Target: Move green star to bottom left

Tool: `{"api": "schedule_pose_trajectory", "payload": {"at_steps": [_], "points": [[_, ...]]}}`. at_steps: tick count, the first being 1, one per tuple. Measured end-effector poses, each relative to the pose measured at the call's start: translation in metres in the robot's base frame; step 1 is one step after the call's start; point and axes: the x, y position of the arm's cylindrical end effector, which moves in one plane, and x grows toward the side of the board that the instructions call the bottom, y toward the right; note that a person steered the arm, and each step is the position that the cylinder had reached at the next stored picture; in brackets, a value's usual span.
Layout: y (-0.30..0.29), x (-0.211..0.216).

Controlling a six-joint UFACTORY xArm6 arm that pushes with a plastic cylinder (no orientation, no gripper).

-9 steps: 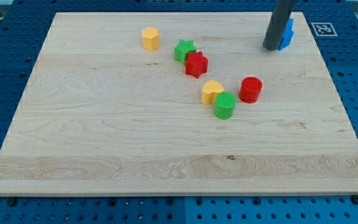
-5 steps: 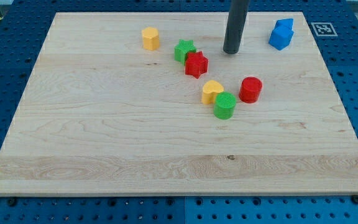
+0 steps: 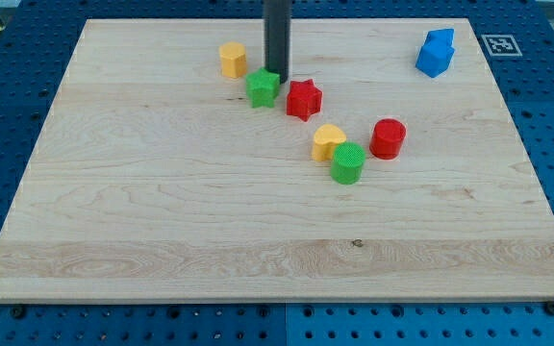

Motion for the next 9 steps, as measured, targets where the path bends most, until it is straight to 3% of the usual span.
{"api": "schedule_pose_trajectory", "payload": {"at_steps": [4,5,7,9], "points": [[-0.065,0.092],[-0.050,0.059],[-0.018,0.057],[-0.047,0.076]]}}
